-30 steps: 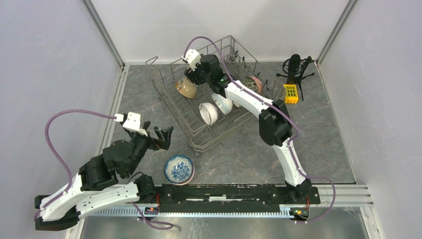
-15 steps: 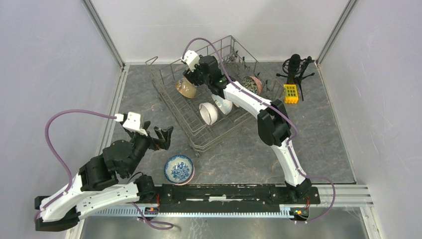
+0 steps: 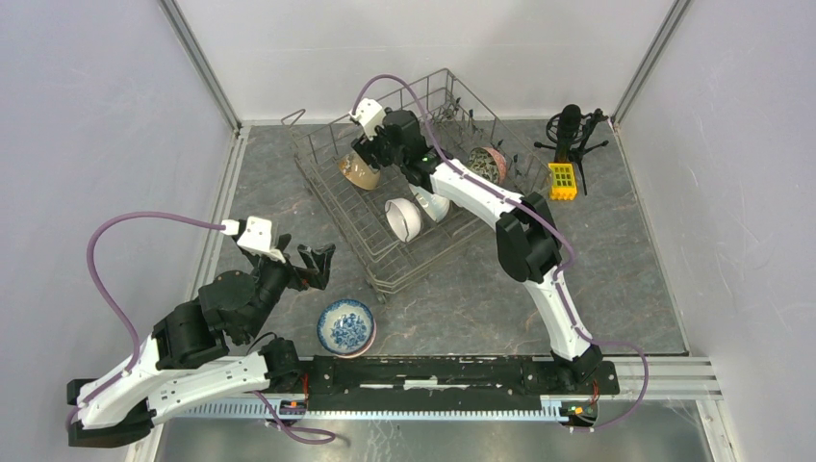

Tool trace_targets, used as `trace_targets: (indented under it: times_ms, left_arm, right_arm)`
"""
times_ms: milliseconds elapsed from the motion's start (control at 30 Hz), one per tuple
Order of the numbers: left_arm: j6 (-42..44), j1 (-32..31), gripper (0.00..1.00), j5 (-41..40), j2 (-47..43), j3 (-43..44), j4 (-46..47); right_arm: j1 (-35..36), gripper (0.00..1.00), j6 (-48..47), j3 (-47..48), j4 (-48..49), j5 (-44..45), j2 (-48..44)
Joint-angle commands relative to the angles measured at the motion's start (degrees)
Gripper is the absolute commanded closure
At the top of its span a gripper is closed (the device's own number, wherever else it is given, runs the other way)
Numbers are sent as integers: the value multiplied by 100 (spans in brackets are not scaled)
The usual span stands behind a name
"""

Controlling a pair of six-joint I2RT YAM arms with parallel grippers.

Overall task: Load the bowls into the dish rack
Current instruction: Place the bowl in the dish rack.

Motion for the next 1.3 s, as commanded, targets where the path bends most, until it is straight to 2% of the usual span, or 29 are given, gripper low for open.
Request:
trace_targets:
  times_ms: [0,433,967,1200,1267]
  left_arm:
    - [261,48,0,69,7,11,223]
    - [261,43,0,78,-2,12,219]
    - [252,53,0,95,-28,2,217]
    - [252,49,0,109,-27,6,225]
    - [248,56,0,105,-27,2,220]
  right_arm:
    - [131,19,598,-215,-286,-288,239]
    - [127,13,858,-439,-21,-381,44]
    - [-55,3,1832,-1375,988,-606,-1010]
    - [-211,2,2231,-1277,1275,-682,-1200]
    - [-236,5,2277,-1206,1326,-676,-1204]
